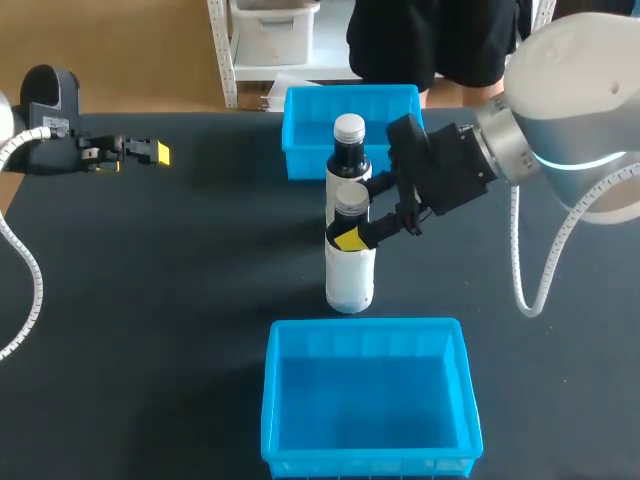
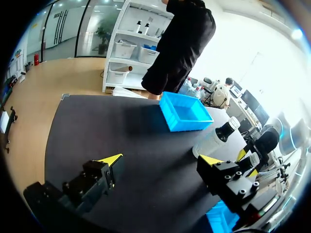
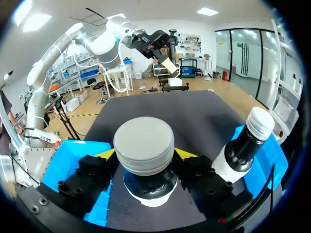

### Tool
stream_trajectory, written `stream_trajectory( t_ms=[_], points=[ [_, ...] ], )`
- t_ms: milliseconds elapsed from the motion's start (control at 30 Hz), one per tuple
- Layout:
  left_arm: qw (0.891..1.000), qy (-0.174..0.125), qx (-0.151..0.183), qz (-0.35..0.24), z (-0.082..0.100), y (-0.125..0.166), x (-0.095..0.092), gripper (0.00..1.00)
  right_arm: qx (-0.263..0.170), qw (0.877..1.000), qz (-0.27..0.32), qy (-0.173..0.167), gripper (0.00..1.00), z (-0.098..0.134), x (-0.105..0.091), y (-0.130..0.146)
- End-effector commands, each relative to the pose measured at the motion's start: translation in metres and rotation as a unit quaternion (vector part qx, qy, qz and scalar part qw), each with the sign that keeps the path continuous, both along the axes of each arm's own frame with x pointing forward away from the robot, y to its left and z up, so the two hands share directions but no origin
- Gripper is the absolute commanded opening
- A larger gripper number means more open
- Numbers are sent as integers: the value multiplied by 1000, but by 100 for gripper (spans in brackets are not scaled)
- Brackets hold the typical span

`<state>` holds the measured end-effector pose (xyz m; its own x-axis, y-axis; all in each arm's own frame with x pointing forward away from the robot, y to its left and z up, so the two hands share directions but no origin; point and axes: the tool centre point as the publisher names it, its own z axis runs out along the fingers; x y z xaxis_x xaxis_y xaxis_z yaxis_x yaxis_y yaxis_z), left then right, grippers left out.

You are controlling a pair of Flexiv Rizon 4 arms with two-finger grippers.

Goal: Pick up the bottle, and place it in the far bin if it is heavy, or in the near bin if it is light.

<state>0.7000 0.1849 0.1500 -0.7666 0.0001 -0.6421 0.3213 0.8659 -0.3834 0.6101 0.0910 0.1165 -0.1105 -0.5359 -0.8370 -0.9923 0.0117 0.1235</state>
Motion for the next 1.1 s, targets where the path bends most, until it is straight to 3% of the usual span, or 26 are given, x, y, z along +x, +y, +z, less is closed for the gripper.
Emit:
stream_trajectory(
  t_ms=[33,167,400,567,733,833,900,1100],
  points=[
    [1000,0,0,0,0,0,0,100,1,1000,-1,-1,65,0,-1,-1],
    [1000,0,0,0,0,0,0,100,2,1000,0,0,55,0,-1,-1],
    [1000,0,0,0,0,0,0,100,2,1000,0,-1,55,0,-1,-1],
    [1000,0,0,0,0,0,0,100,2,1000,-2,-3,48,2,0,-2],
    [1000,0,0,0,0,0,0,100,3,1000,-3,-4,31,3,1,-2],
    [1000,0,0,0,0,0,0,100,2,1000,-4,-4,16,3,1,-3],
    [1000,0,0,0,0,0,0,100,2,1000,-4,-5,0,3,1,-3],
    [1000,0,0,0,0,0,0,100,3,1000,-3,-8,0,5,2,-2]
  ],
)
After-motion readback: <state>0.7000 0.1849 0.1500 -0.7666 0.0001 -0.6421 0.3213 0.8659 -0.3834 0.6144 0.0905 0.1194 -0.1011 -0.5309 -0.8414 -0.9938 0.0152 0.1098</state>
